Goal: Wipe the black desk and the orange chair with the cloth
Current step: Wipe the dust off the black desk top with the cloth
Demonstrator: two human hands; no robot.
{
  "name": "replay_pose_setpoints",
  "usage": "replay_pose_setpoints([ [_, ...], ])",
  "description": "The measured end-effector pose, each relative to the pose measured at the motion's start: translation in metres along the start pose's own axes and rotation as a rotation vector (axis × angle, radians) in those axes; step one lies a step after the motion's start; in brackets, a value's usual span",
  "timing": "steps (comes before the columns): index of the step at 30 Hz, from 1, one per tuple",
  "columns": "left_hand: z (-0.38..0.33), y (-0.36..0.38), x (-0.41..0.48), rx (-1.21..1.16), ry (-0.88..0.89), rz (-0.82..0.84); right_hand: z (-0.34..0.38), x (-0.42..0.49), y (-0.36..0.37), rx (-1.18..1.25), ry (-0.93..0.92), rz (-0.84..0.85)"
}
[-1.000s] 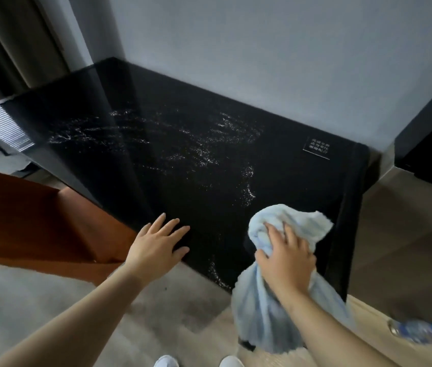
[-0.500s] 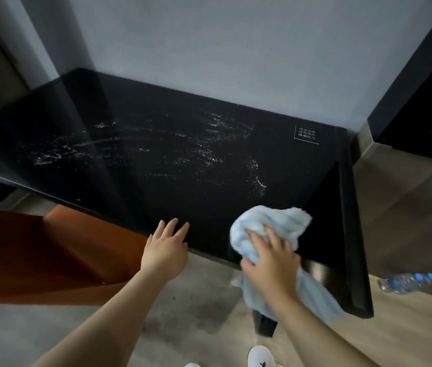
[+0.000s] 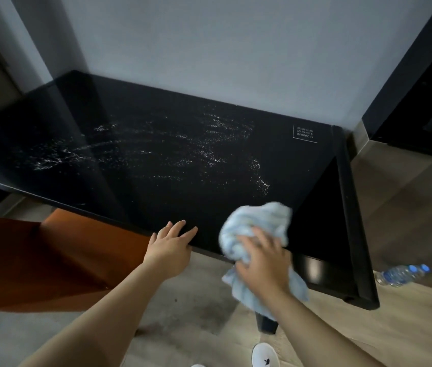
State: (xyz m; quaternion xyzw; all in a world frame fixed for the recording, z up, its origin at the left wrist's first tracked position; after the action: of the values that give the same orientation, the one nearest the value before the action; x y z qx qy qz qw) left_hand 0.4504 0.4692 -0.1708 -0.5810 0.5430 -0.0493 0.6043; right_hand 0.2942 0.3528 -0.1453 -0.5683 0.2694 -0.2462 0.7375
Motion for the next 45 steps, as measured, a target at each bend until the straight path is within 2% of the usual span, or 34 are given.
replay_pose_setpoints([
  [2,-0.001,0.000,-0.002,0.035,-0.004,-0.023,0.014,-0.002,0.008,0.012,-0.217,0.091],
  [3,-0.002,0.001,-0.002,0.053,0.006,-0.026,-0.002,0.002,0.003,0.033,-0.202,0.092],
  [4,-0.003,0.000,-0.002,0.070,0.020,-0.028,-0.026,0.007,-0.004,0.042,-0.114,0.067],
  [7,0.001,-0.003,0.000,0.104,0.046,-0.042,-0.101,0.004,-0.029,0.070,0.328,-0.036],
  [9,0.003,-0.001,0.001,0.093,0.058,-0.054,-0.101,-0.003,-0.031,0.071,0.438,-0.050],
  [13,0.004,0.003,0.005,0.067,0.069,-0.068,-0.052,-0.004,-0.018,-0.021,0.287,-0.026],
  [18,0.005,0.002,0.006,0.069,0.076,-0.080,-0.058,0.007,-0.020,-0.067,0.191,-0.010],
  [20,0.005,0.002,0.005,0.064,0.078,-0.073,-0.070,0.019,-0.024,-0.035,0.221,0.017],
  [22,0.005,0.002,0.005,0.061,0.083,-0.055,-0.085,0.026,-0.029,0.072,0.347,-0.002],
  [24,0.004,0.001,0.004,0.051,0.085,-0.055,-0.072,0.024,-0.027,0.077,0.395,-0.018],
  [25,0.004,0.000,0.004,0.049,0.085,-0.062,-0.052,0.022,-0.024,0.044,0.317,-0.025],
  [28,0.003,-0.002,0.003,0.063,0.070,-0.077,0.005,0.007,-0.009,-0.023,-0.118,-0.007],
  [29,0.003,-0.003,0.003,0.068,0.068,-0.072,0.003,0.009,-0.013,-0.020,-0.170,0.004],
  [31,0.003,-0.005,0.003,0.067,0.065,-0.063,-0.036,0.023,-0.030,0.039,-0.065,-0.056],
  [33,0.003,-0.008,0.003,0.067,0.046,-0.081,-0.100,0.031,-0.048,0.090,0.199,-0.140],
  [35,0.001,-0.010,0.002,0.073,0.028,-0.132,-0.163,0.025,-0.060,0.253,0.500,-0.235],
  [37,-0.004,-0.015,0.001,0.073,0.024,-0.210,-0.178,0.019,-0.060,0.363,0.686,-0.275],
  [38,-0.006,-0.019,0.002,0.073,0.026,-0.247,-0.163,0.025,-0.058,0.308,0.650,-0.246],
  [39,-0.009,-0.023,0.005,0.076,0.030,-0.275,-0.138,0.034,-0.054,0.231,0.534,-0.207],
  [42,-0.018,-0.035,0.018,0.079,0.041,-0.291,-0.053,0.049,-0.037,0.048,-0.011,-0.118],
  [43,-0.021,-0.038,0.024,0.075,0.039,-0.281,-0.044,0.052,-0.034,0.016,-0.118,-0.091],
  [45,-0.026,-0.046,0.035,0.068,0.026,-0.259,-0.066,0.065,-0.044,-0.012,-0.108,-0.094],
])
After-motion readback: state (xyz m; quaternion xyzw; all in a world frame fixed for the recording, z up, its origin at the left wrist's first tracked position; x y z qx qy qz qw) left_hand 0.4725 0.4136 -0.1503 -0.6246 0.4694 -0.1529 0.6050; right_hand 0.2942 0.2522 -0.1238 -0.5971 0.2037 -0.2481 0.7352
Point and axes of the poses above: each hand's wrist, its own x-axis towards the middle knuckle, its own y-axis out of the palm, z = x × y, the point moved 9 cm from there along x, towards the middle knuckle, and after that the axes turned 12 degrees about z, right-handed, at the moved point
